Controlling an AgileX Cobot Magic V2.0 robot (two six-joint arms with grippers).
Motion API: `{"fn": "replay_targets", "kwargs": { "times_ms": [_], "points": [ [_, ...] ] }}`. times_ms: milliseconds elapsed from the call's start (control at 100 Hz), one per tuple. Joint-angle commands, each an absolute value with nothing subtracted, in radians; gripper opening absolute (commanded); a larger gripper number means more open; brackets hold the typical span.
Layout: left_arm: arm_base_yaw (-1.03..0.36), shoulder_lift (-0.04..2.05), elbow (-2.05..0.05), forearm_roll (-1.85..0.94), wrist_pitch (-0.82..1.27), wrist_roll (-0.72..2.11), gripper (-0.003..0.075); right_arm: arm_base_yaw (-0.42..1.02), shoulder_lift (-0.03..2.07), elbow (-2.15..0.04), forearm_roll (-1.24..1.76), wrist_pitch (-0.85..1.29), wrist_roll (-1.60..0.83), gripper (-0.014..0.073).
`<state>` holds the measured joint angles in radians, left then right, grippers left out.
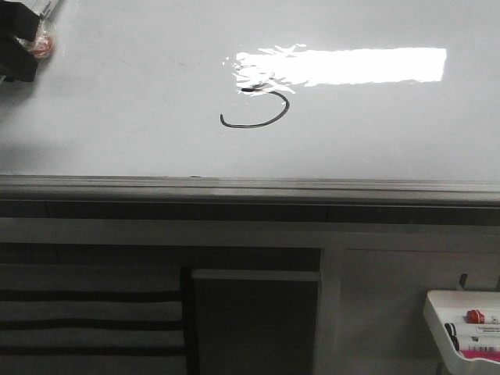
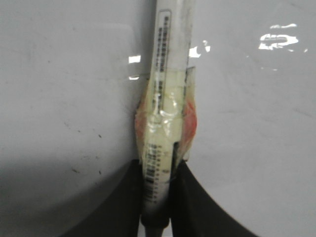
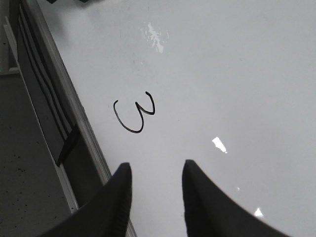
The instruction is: Write number 3 on whiteboard
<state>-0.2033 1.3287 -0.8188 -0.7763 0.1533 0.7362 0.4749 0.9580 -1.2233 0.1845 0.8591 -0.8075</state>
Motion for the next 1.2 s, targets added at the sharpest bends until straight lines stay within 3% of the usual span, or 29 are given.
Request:
{"fn": "replay_targets", "kwargs": {
  "times_ms": [0, 400, 490, 690, 780, 1060, 1190],
  "points": [
    [-0.203, 1.308, -0.844, -0.797, 0.066, 0.726, -0.0018, 0.465, 0.966, -1.250, 0.190, 0.797, -0.801, 0.0211],
    [-0.203, 1.310, -0.842, -0.783, 0.024, 0.728, 0.0003, 0.465, 0.983, -1.250, 0.190, 0.793, -0.801, 0.0211],
    [-0.203, 1.311, -0.842, -0.779, 0.033, 0.728, 0.0085, 0.465, 0.983, -1.250, 0.190, 0.790, -0.801, 0.0211],
    [-0.203, 1.311, -0.842, -0.764, 0.063, 0.728, 0.0390, 0.465, 0.983, -1.250, 0.190, 0.773, -0.801, 0.0211],
    [-0.201, 1.311, -0.842, -0.755, 0.063, 0.732, 0.0479, 0.465, 0.983, -1.250, 0.190, 0.763, -0.801, 0.0211],
    [-0.201, 1.305, -0.842, -0.748, 0.070, 0.732, 0.0511, 0.465, 0.983, -1.250, 0.190, 0.770, -0.795, 0.0211],
    [-0.201, 1.236, -0.842, -0.744, 0.109, 0.734, 0.0512, 0.442, 0.983, -1.250, 0.177, 0.788, -0.638, 0.0211]
  ]
}}
